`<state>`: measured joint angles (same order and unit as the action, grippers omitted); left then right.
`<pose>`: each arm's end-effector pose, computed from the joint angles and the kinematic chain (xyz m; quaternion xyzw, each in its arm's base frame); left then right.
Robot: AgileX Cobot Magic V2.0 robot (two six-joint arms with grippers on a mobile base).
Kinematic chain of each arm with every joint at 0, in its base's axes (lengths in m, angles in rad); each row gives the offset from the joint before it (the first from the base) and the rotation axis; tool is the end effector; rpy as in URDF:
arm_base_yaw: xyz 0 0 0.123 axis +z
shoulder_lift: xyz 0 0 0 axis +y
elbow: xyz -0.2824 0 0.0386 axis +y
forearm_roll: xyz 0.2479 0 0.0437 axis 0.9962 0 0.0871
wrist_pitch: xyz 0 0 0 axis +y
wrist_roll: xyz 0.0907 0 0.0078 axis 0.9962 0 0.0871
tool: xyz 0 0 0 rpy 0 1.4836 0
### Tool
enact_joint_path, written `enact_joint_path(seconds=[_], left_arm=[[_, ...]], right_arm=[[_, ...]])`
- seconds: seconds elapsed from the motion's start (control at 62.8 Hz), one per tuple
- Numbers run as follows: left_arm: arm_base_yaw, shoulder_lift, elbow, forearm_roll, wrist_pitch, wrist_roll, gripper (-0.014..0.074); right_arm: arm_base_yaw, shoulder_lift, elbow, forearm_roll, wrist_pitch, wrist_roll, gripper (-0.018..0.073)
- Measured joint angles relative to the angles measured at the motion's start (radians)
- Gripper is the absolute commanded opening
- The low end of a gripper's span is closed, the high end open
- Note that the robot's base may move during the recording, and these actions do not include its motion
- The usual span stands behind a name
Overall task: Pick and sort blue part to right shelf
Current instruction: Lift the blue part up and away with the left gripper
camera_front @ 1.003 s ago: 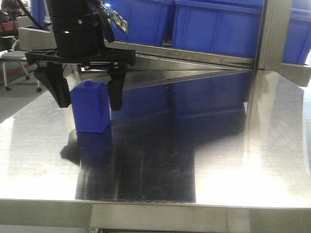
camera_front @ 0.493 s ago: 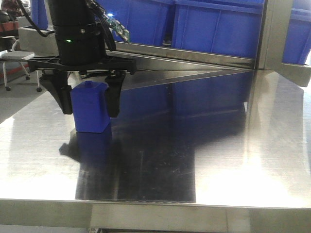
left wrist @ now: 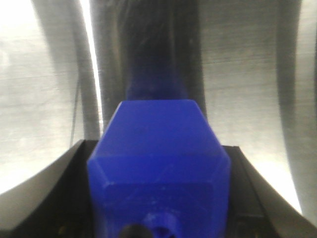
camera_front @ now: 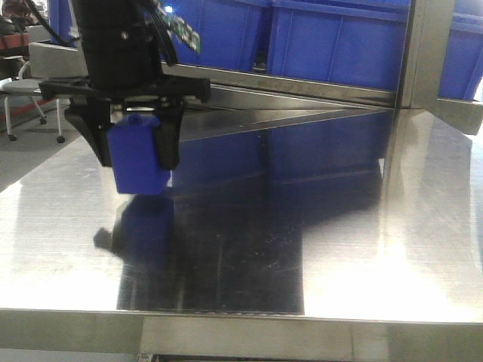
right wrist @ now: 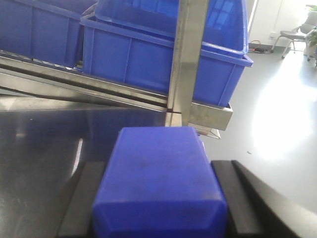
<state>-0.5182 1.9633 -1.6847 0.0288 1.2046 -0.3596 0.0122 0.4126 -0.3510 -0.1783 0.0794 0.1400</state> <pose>0.3572 -0.2008 0.2534 0.0829 0.9926 -0.0246 0.0849 0.0978 -0.0001 0.2950 -0.0133 0.7253 -0.0139 0.6881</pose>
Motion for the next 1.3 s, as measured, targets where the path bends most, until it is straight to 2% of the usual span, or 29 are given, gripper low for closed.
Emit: enact_joint_path(seconds=[0.111, 0.223, 0.35, 0.461, 1.05, 1.305], left_arm=[[0.0, -0.053, 0.004, -0.01, -0.003, 0.048, 0.0293], [0.004, -0.114, 0.034, -0.047, -0.029, 0.17, 0.0293], [0.02, -0.177, 0.096, -0.098, -0.104, 0.295, 0.0293], [0.039, -0.238, 0.175, -0.112, -0.203, 0.344, 0.0293], [0.192, -0.726, 0.738, -0.116, -0.799, 0.36, 0.0293], [0.251, -0.958, 0.941, -0.116, -1.01, 0.36, 0.0293]], right_arm=[[0.0, 0.0, 0.0, -0.002, 0.0, 0.0, 0.0387], [0.0, 0.0, 0.0, -0.002, 0.0, 0.0, 0.0387], [0.0, 0.0, 0.0, -0.002, 0.0, 0.0, 0.0387], [0.0, 0.0, 0.0, -0.002, 0.0, 0.0, 0.0387], [0.0, 0.0, 0.0, -0.002, 0.0, 0.0, 0.0387], [0.0, 0.0, 0.0, -0.002, 0.0, 0.0, 0.0387]])
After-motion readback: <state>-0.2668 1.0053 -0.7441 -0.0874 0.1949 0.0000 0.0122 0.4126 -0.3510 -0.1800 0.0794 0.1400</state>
